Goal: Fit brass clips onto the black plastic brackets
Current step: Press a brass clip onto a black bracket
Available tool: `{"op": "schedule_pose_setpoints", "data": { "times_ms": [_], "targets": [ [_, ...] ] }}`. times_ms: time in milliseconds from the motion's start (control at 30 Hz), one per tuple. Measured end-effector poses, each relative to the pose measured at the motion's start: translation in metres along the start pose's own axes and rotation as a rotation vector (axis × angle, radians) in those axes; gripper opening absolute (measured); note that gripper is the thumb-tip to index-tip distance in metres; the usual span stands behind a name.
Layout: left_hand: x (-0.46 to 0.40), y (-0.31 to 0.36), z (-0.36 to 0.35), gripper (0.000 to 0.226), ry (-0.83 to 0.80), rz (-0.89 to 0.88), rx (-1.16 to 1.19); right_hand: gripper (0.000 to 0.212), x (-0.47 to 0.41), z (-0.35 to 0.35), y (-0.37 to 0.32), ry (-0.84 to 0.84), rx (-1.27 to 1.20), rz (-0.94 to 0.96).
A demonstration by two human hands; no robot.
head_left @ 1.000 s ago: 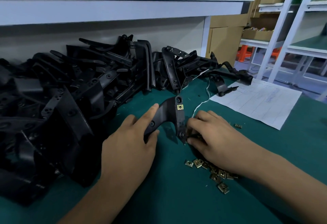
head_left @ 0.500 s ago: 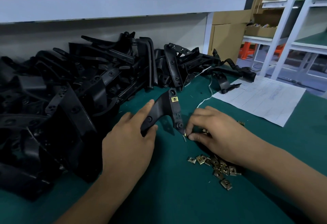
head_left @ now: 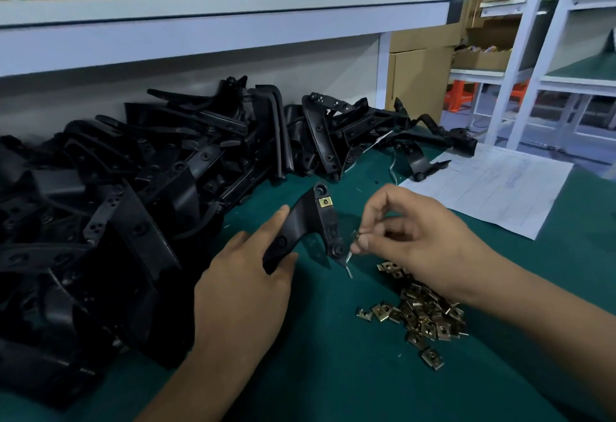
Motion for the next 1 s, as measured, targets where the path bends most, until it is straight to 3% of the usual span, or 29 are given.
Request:
{"op": "schedule_pose_setpoints", "data": {
  "times_ms": [333,600,1000],
  "targets": [
    [0.001,0.007,0.003,0.067,0.068,-0.110,0.141,0.025,-0.002,0.003,-0.003,-0.093,-0.496,-0.108],
    [0.000,0.010,0.008,0.068,0.150,-0.201,0.129,0.031,0.001,0.005,-0.011,-0.155,-0.564,-0.102],
    [0.000,0.013,0.008,0.070,0.107,-0.242,0.116,0.028,0.005,0.004,-0.016,-0.215,-0.568,-0.168]
  ]
}}
Point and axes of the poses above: each hand's wrist, its own x-axis away from the middle knuckle, its own z-axis out of the back of the hand, y = z × x, the point moved 4 cm from there along -x, towards the middle knuckle, and after that the axes turned 13 degrees about -z, right-handed, at the moved point
